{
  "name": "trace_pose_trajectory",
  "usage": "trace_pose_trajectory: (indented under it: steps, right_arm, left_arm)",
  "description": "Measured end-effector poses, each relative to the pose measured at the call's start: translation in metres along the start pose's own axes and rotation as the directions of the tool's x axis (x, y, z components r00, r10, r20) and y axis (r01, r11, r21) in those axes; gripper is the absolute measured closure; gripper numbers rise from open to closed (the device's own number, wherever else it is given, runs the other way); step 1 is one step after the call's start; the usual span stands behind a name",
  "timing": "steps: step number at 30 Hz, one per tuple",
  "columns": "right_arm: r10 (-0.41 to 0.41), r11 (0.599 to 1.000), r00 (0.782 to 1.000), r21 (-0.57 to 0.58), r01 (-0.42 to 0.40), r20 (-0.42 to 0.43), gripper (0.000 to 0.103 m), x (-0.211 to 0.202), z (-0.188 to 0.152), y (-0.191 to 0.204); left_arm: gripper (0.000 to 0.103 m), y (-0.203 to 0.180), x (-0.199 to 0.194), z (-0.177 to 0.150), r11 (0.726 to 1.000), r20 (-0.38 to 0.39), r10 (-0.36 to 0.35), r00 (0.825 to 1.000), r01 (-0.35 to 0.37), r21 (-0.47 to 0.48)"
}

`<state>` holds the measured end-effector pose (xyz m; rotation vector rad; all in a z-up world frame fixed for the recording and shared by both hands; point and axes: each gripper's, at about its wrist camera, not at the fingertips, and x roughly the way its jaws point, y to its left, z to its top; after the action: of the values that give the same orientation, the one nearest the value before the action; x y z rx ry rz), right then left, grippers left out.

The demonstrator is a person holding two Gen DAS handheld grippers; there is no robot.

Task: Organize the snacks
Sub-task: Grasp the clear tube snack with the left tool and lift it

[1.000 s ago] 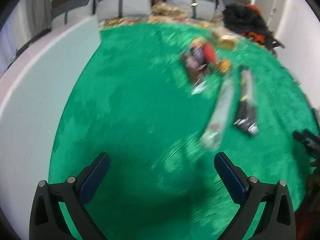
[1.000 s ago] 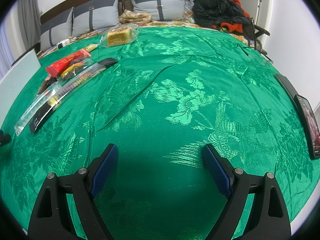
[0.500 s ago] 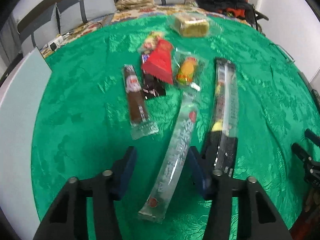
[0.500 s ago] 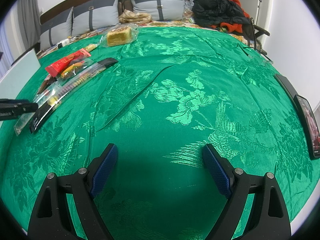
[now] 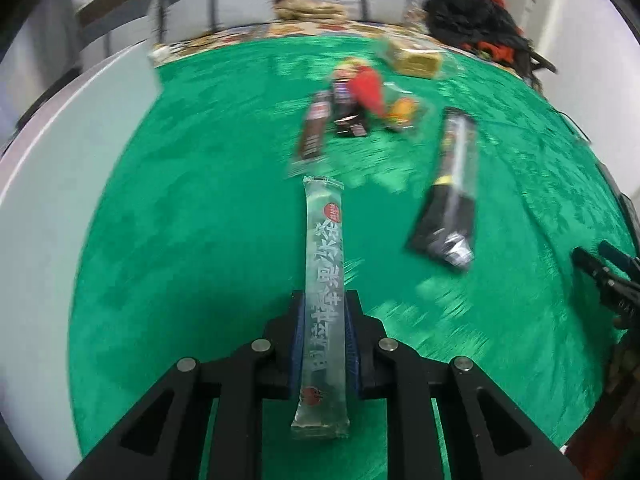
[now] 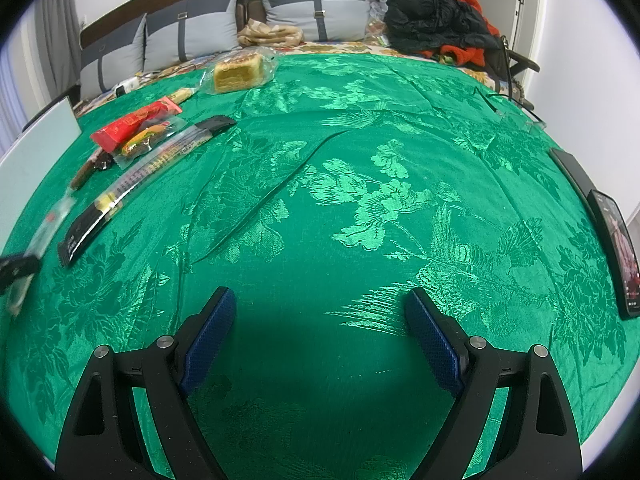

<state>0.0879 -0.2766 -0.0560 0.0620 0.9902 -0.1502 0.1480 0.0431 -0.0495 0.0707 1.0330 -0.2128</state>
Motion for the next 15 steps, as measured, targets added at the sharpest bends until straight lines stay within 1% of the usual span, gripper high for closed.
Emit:
trace_pose_trajectory:
  steps: [4,6,10,11,12,13,14,15]
  right_arm:
    - [0.0,1.0,1.0,0.0,0.0,0.0,0.013,0.0,0.0,0.0]
    - [-0.001,1.0,1.0,0.0,0.001,0.0,0.013,0.0,0.0,0.0]
    - [-0.001,1.0,1.0,0.0,0.001,0.0,0.013,0.0,0.0,0.0]
    - [-0.001,1.0,1.0,0.0,0.001,0.0,0.013,0.0,0.0,0.0]
    - [-0.001,1.0,1.0,0.0,0.001,0.0,0.013,0.0,0.0,0.0]
    - [-0.001,1.0,1.0,0.0,0.001,0.0,0.013,0.0,0.0,0.0]
    - [-0.001,1.0,1.0,0.0,0.001,0.0,0.013,0.0,0.0,0.0]
    - [-0.001,1.0,1.0,0.0,0.001,0.0,0.013,0.0,0.0,0.0]
  left_arm:
    - [0.085,0.029,-0.002,-0.005,0.997,0.006,0.037,0.999,-0.037,-0.072]
    - [0.085,0.04,0.0,-0.003,0.993,0.013,0.039,0.999,-0.037,-0.111]
    - [0.082,0.045,0.006,0.004,0.992,0.028,0.043,0.999,-0.039,-0.121]
    - [0.077,0.046,0.008,0.006,0.992,0.036,0.045,0.998,-0.04,-0.116]
    - [0.067,0.045,0.01,0.007,0.993,0.041,0.046,0.998,-0.042,-0.113]
    - [0.061,0.045,0.012,0.008,0.993,0.049,0.05,0.998,-0.044,-0.109]
    - [0.05,0.045,0.014,0.009,0.993,0.052,0.057,0.997,-0.051,-0.105]
    - [0.043,0.045,0.015,0.01,0.993,0.053,0.064,0.997,-0.059,-0.101]
